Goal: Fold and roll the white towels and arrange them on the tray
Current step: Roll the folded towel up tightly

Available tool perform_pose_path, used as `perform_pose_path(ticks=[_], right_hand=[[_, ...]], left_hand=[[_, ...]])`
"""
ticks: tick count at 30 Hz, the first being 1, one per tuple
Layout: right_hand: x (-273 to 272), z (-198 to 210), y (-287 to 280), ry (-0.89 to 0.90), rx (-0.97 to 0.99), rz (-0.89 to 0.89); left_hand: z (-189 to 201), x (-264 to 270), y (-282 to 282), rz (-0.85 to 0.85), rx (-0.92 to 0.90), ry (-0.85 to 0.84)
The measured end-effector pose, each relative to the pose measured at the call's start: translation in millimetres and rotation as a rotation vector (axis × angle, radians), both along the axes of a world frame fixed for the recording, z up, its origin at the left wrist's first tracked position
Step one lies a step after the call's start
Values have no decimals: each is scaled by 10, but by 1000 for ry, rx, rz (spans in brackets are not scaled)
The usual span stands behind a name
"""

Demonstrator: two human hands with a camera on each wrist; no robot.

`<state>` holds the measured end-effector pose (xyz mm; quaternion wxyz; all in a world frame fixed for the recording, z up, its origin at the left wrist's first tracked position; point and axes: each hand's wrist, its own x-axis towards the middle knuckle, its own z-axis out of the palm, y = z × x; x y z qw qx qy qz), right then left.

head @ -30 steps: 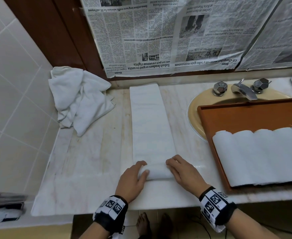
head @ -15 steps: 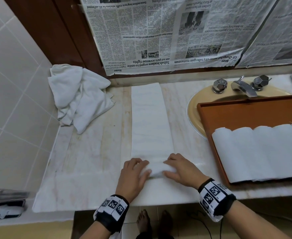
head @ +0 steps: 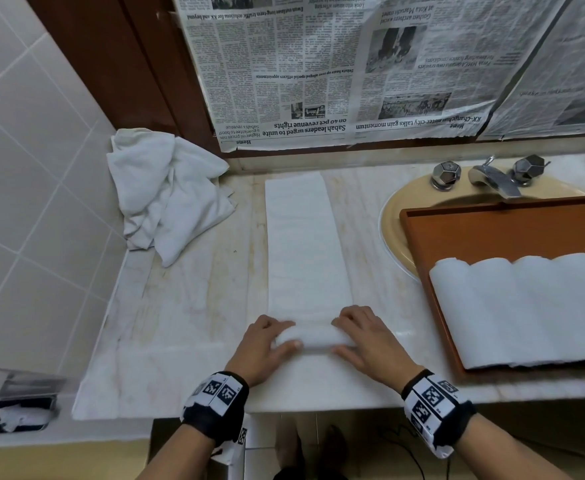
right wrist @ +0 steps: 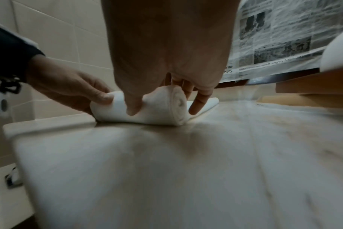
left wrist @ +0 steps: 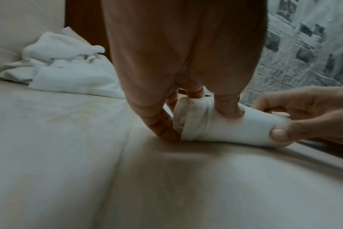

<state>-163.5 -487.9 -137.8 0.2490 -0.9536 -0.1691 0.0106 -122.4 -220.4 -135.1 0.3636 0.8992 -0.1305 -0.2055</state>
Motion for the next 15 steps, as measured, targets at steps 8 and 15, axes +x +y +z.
perform_pose_path(ticks=[8,15], right_hand=[[167,94,-2,320,112,-90],[237,211,78,295,114,-221]], left_hand=[[0,-62,-78,42,55,-284],[-20,-94,-79,-35,163,-312]])
